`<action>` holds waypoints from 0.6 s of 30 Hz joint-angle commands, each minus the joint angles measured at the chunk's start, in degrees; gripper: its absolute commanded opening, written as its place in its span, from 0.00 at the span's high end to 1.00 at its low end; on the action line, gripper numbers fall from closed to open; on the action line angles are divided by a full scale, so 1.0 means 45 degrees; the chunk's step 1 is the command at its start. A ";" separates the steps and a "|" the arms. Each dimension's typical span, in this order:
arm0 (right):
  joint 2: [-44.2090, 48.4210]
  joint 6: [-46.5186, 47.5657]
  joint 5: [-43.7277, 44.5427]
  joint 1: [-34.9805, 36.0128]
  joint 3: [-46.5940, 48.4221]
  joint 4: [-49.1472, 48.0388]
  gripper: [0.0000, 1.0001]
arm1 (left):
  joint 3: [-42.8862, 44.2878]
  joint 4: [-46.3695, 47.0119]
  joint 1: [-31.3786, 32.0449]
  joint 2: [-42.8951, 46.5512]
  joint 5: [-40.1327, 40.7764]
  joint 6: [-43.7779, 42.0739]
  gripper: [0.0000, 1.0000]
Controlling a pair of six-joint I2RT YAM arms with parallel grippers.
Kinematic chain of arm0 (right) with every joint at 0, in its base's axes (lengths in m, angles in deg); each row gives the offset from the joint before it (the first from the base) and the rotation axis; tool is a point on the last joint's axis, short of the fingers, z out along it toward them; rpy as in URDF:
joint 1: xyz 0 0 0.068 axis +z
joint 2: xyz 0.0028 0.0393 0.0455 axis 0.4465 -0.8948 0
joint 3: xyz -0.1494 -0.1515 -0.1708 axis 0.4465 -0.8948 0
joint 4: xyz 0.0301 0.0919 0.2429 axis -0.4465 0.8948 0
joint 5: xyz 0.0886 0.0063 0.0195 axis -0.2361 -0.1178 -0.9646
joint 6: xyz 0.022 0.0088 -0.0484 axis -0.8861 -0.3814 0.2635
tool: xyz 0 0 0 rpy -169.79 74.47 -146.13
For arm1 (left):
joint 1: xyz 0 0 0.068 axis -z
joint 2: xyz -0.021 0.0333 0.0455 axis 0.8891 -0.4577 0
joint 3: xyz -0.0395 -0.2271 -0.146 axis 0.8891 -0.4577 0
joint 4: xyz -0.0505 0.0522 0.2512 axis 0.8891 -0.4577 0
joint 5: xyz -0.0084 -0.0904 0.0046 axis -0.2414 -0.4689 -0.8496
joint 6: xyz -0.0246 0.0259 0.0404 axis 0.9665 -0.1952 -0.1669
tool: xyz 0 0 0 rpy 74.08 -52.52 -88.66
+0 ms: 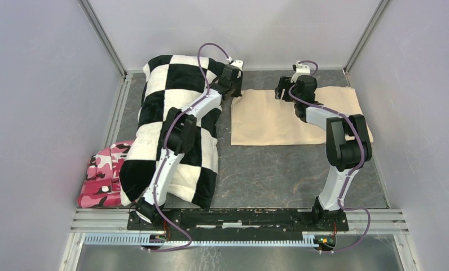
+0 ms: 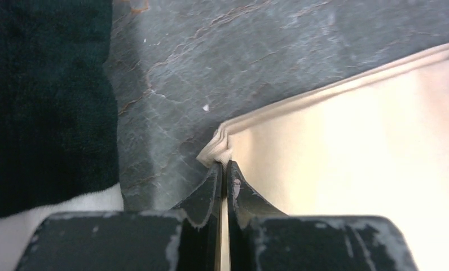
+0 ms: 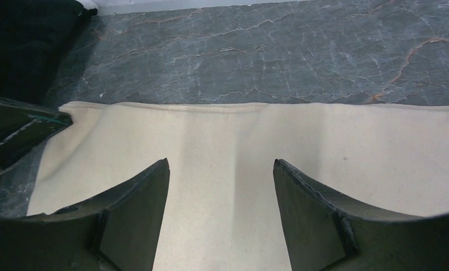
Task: Open and lay out the surgical kit
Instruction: Open the surgical kit at the center of the board.
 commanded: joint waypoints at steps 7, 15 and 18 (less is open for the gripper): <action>0.0761 0.0207 0.0008 -0.0375 -0.0055 -0.0210 0.26 | -0.0842 0.0007 0.0455 0.2678 -0.0337 0.0230 0.87; 0.0510 0.0124 -0.0150 -0.0394 0.0085 -0.0222 0.26 | -0.0734 -0.0154 0.0474 0.2464 -0.0304 0.0280 0.87; 0.0334 -0.0197 -0.0441 -0.0396 0.0337 -0.0121 0.25 | -0.0744 -0.0151 0.0496 0.2468 -0.0640 0.0351 0.89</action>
